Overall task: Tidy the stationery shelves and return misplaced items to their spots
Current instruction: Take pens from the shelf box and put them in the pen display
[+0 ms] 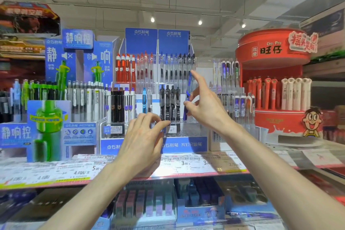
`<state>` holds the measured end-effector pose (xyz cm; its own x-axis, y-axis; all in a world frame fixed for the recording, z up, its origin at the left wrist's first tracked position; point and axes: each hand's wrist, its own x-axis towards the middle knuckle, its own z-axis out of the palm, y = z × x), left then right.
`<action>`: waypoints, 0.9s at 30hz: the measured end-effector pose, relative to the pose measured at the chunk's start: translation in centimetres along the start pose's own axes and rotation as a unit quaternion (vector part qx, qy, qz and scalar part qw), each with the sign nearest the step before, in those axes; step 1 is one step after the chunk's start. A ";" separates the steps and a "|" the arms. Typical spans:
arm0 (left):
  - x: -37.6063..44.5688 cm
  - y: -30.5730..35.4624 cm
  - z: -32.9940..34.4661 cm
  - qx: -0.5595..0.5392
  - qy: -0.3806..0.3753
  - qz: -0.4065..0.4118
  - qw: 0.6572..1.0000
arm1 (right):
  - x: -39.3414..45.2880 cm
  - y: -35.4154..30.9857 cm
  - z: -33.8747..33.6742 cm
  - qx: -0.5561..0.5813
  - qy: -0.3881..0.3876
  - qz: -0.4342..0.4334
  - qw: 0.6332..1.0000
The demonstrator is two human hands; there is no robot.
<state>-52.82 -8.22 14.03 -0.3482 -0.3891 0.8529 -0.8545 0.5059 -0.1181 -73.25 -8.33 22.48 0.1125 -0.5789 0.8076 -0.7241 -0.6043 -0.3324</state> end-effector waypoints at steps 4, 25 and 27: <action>-0.2 -0.1 0.2 0.004 0.012 0.004 1.000 | -0.2 0.0 -0.1 -0.008 -0.021 0.001 1.000; -0.3 -0.1 0.1 0.000 0.004 -0.004 1.000 | -0.4 -1.0 -0.1 -0.012 -0.031 0.064 0.997; -0.3 0.0 0.1 -0.002 0.002 -0.005 1.000 | -0.5 -1.1 0.1 -0.026 -0.021 0.060 0.998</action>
<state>-52.71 -8.20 13.71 -0.3376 -0.3910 0.8562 -0.8566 0.5048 -0.1072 -72.42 -7.46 22.43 0.0501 -0.6689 0.7417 -0.7685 -0.5001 -0.3991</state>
